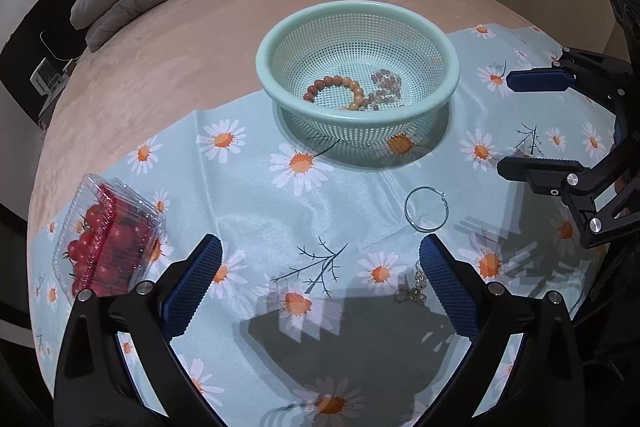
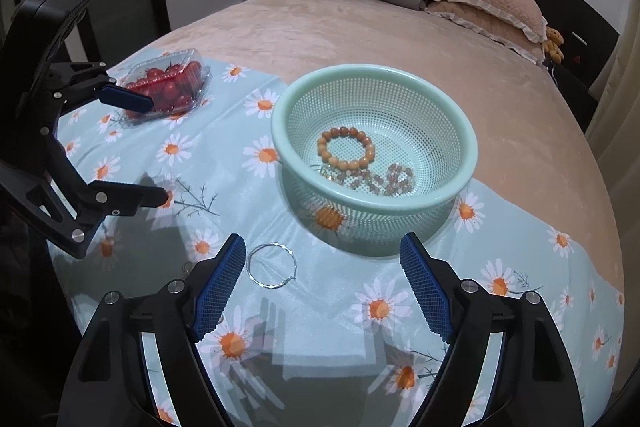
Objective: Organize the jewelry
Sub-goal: 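Move both tools back toward the remaining earrings on the cloth, then grasp the silver hoop earring with the right tool while the left tool grasps a crystal earring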
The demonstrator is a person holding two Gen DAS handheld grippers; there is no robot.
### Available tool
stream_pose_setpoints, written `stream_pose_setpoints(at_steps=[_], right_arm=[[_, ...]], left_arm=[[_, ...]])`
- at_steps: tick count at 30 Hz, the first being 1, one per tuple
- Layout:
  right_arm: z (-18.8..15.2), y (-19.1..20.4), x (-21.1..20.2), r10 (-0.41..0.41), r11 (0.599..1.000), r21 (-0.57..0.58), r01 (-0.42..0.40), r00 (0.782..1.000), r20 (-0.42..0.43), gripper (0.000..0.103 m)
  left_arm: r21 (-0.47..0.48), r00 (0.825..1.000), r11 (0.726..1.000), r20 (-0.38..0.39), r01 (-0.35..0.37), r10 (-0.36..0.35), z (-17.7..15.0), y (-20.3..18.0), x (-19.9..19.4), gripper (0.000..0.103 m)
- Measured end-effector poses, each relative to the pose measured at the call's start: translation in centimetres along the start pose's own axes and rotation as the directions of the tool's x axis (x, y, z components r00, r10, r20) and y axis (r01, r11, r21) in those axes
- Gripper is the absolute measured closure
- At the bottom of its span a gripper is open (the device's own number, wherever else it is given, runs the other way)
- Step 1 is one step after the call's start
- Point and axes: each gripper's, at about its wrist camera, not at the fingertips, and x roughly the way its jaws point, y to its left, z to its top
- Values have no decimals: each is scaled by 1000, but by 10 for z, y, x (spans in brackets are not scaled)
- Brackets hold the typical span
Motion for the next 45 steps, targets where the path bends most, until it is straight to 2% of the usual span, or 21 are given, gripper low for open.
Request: stream_pose_setpoints(at_steps=[4,14,17,19,21,22,23,24,25,28,30,32,34,36,39,45], right_arm=[[-8,0,20,26,1000,19,-25,999,-40,26],[-27,11,68,41,998,50,-35,990,-133,26],[-30,12,77,19,998,62,-10,990,-142,26],[-32,11,82,0,996,85,12,990,-141,26],[-35,9,87,-50,992,109,64,990,-130,26],[-38,9,89,-61,989,125,77,990,-126,26],[-41,8,92,-55,986,147,73,991,-124,29],[-45,8,94,-54,983,167,73,992,-116,30],[-48,11,94,-67,983,167,83,993,-98,31],[-52,21,89,-37,988,150,46,997,-61,56],[-52,28,88,-15,991,128,22,998,-55,77],[-50,32,87,11,992,129,-4,998,-54,89],[-50,32,87,47,988,147,-38,997,-54,97],[-51,27,85,94,980,181,-82,994,-54,98],[-53,22,79,150,966,219,-136,987,-51,99],[-55,27,59,128,976,185,-118,991,-45,99]], left_arm=[[-27,998,997,5,68,-68,-15,-3,12,6],[63,997,995,-16,80,-79,-52,-32,44,10],[65,996,994,-17,90,-89,-58,-36,52,16],[83,995,992,13,97,-99,-61,-40,53,18],[117,995,988,21,98,-101,-65,-48,57,26],[134,994,987,37,93,-98,-68,-53,58,27],[143,993,985,56,98,-107,-70,-55,57,31],[144,989,981,61,127,-137,-72,-55,57,41],[134,984,978,62,158,-167,-73,-53,57,44],[138,975,970,70,199,-210,-76,-54,56,59],[150,971,965,67,216,-228,-77,-57,55,72],[154,967,960,60,234,-246,-77,-60,55,81],[150,967,959,56,239,-249,-77,-61,54,83],[149,968,960,53,237,-247,-79,-62,52,87],[164,969,959,51,231,-242,-85,-64,45,88],[158,957,946,25,282,-290,-91,-59,39,88]])
